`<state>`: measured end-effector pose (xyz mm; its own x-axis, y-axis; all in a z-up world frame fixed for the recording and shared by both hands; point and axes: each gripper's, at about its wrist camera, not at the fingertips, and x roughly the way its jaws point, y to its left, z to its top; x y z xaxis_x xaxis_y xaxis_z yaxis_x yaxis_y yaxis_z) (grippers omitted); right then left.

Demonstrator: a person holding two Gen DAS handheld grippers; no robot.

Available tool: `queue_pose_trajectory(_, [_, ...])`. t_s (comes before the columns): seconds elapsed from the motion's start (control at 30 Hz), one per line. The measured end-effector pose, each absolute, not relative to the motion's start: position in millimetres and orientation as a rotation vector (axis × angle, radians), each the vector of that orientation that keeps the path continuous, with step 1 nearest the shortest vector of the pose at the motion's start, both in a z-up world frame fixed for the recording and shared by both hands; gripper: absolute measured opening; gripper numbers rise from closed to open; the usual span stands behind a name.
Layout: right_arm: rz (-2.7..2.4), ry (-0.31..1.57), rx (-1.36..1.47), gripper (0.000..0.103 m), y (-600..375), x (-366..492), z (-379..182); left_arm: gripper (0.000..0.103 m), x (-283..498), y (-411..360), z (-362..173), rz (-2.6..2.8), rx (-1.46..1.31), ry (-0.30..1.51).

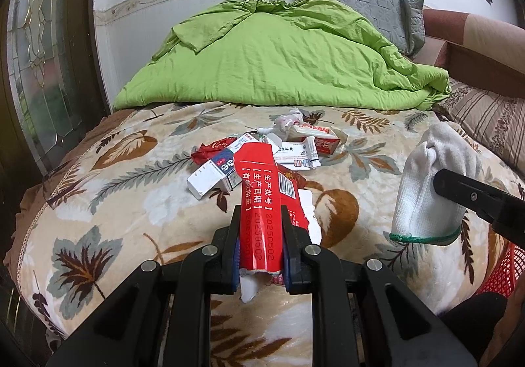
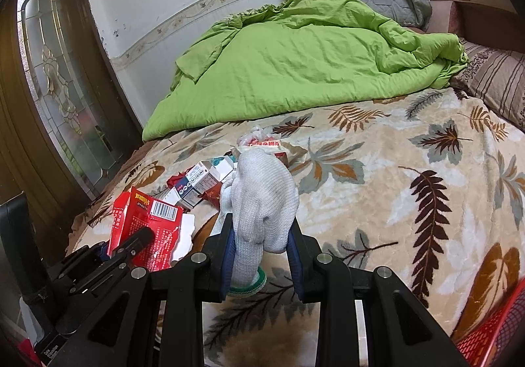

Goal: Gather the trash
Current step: 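Lift the red wrapper and white glove and carry them toward the wastebasket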

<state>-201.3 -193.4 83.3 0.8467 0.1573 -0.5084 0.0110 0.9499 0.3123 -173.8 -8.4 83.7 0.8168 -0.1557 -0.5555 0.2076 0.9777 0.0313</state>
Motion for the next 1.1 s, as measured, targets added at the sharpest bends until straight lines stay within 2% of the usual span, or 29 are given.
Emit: queue_pose_trajectory(1.1, [0.07,0.547,0.331,0.031,-197.4,-212.0,85.1,0.018,-178.4,-18.1,86.9,-0.218,0.107,0.57])
